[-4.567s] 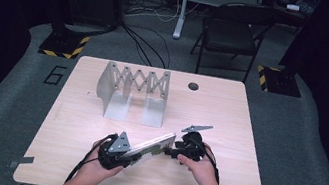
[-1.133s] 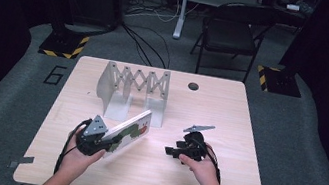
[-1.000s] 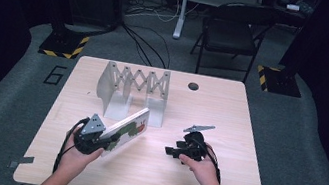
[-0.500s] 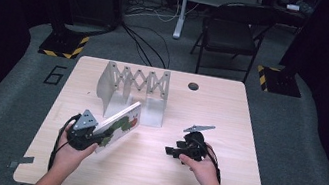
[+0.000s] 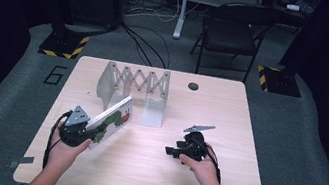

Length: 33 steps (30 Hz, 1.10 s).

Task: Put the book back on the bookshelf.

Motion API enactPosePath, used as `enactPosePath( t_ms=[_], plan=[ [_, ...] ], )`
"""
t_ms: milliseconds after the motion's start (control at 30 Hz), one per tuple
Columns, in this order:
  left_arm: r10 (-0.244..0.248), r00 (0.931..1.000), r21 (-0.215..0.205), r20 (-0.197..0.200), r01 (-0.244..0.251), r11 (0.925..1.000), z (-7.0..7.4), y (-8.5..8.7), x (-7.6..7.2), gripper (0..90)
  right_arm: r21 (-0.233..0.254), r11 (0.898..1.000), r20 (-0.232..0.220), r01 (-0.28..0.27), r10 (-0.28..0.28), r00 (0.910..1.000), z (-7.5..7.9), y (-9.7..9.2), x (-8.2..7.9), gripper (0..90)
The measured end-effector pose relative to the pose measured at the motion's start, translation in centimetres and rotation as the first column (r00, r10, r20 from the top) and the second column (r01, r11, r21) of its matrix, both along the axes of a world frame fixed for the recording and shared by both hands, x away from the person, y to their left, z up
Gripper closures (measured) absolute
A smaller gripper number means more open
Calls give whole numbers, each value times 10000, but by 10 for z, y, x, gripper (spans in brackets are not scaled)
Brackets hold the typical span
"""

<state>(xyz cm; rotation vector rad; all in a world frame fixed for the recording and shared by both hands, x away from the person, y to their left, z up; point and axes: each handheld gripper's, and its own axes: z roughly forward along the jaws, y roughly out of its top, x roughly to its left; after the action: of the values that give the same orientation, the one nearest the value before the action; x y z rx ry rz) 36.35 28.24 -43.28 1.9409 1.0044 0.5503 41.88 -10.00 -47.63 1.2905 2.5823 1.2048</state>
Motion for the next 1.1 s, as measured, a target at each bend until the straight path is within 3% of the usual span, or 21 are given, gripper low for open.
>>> enactPosePath(
  t_ms=[433, 1100],
  plan=[
    [861, 9962, -195, 108, -858, 9961, -2, 13, 3, 757, -9, 10000, -86, 42, -42, 10000, 0, 0, 0, 388],
    [1551, 9877, -229, 199, -1546, 9877, -5, 29, 5, 757, -15, 10000, -88, 60, -60, 9999, 0, -1, 0, 388]
  ],
)
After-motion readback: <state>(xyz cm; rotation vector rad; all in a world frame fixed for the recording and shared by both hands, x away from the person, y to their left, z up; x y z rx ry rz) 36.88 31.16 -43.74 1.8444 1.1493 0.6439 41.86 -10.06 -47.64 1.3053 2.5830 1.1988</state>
